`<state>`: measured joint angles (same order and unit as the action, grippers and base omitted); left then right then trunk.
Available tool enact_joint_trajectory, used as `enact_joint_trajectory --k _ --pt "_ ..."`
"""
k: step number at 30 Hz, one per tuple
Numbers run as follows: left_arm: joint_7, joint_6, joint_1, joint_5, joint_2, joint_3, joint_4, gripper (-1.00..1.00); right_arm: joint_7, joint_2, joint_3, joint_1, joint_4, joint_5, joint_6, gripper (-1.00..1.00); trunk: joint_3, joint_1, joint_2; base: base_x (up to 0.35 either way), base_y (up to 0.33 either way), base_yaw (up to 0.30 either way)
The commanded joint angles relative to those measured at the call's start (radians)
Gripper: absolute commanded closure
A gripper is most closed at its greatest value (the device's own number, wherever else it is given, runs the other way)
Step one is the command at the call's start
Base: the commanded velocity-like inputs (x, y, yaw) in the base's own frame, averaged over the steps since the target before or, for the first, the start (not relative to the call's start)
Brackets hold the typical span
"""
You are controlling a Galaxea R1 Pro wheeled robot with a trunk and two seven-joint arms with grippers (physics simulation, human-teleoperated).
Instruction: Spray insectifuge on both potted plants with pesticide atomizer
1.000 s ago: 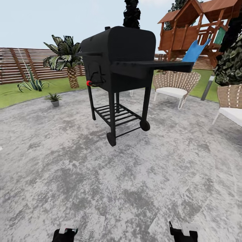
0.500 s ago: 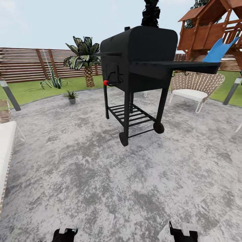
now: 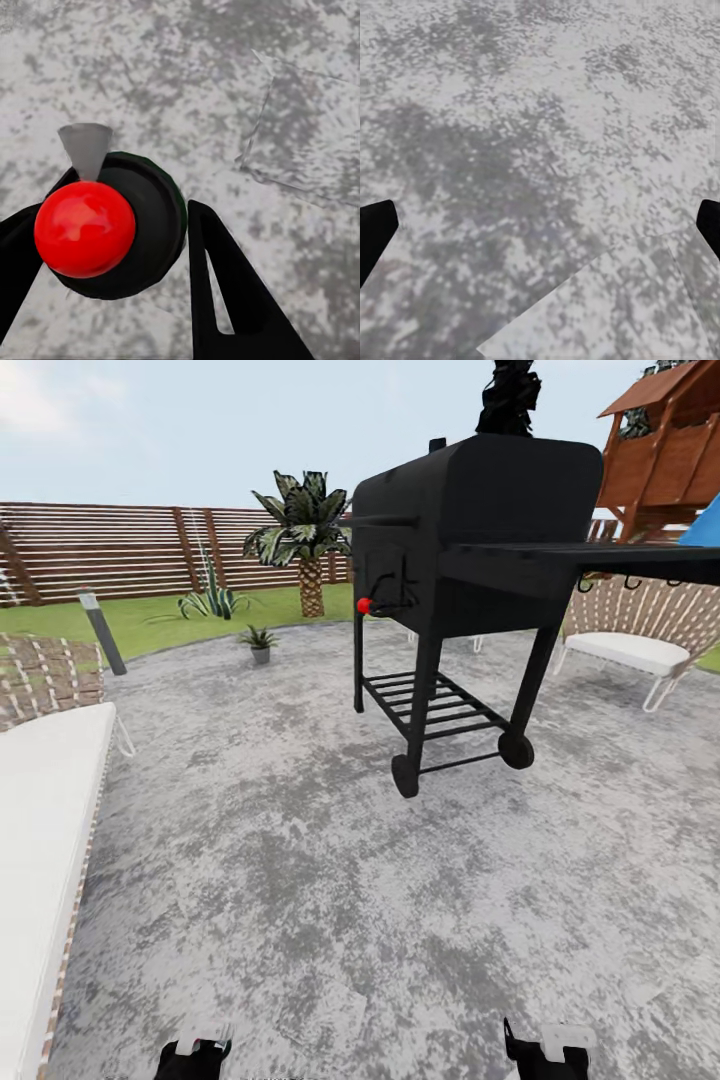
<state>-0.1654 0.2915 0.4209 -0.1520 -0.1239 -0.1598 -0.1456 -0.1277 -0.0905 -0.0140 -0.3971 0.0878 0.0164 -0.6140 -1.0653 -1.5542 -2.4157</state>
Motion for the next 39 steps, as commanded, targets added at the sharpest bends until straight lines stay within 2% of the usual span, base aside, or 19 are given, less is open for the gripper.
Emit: enact_joint_trajectory --k 1,18,39 --pt "-0.003 0.003 0.001 -0.011 0.0 -0.007 0.001 1.0 -0.003 0.0 -0.001 0.0 0.0 0.002 -0.003 -1.0 -0.001 0.0 0.0 0.0 0.0 0.277" --pt "-0.003 0.003 0.001 -0.011 0.001 -0.007 0.001 1.0 -0.003 0.0 -0.001 0.0 0.0 0.002 -0.003 -1.0 -0.001 0.0 0.0 0.03 -0.014 0.253" --pt "-0.003 0.003 0.001 -0.011 0.001 -0.007 0.001 1.0 -0.001 0.0 -0.001 0.0 0.0 0.002 -0.003 -1.0 -0.001 0.0 0.0 0.0 0.0 0.007"
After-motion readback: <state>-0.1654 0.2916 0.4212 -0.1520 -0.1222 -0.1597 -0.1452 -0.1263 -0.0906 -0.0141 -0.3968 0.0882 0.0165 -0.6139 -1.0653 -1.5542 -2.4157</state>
